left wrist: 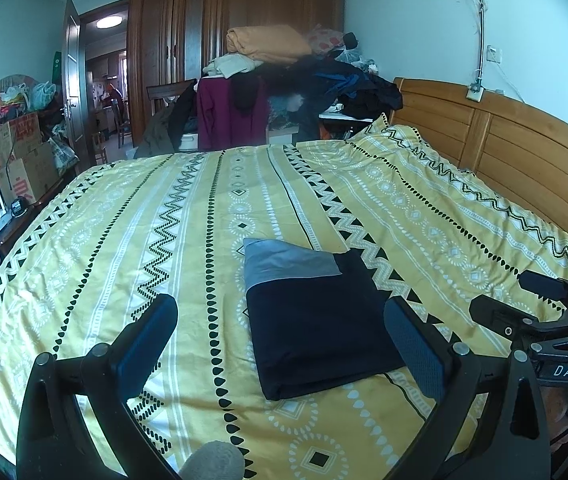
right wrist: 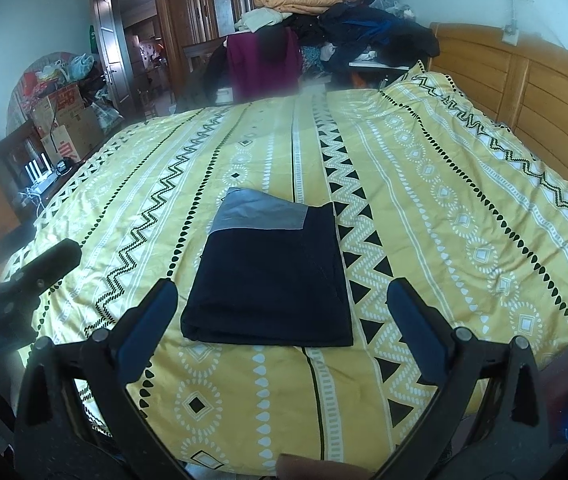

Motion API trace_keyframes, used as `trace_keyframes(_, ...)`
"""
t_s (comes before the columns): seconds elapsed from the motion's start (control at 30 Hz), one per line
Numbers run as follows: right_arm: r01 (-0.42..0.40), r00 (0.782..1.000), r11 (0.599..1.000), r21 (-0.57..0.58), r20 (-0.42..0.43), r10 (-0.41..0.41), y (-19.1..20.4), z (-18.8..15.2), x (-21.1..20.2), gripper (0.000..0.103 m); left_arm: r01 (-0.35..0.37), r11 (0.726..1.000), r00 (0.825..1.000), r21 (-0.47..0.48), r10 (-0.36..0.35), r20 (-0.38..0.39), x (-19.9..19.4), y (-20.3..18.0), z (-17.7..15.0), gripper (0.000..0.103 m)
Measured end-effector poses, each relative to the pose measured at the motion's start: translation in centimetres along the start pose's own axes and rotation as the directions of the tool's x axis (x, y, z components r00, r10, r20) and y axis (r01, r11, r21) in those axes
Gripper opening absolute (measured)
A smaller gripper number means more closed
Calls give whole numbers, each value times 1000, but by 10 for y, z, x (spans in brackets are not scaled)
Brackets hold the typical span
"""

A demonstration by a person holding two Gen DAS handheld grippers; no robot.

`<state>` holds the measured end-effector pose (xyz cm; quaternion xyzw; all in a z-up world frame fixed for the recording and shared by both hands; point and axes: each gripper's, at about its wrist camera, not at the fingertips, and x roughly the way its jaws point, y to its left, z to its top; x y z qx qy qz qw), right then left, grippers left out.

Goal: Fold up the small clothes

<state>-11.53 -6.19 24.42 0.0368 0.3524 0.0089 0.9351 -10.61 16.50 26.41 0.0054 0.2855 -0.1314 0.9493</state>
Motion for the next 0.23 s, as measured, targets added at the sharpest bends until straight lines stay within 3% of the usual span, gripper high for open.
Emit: trace_keyframes(0.23, 5, 1000, 1000, 1, -3, -5, -1, -2, 2, 103, 2, 1000, 1000, 3, -2, -8, 2, 2, 0, 103)
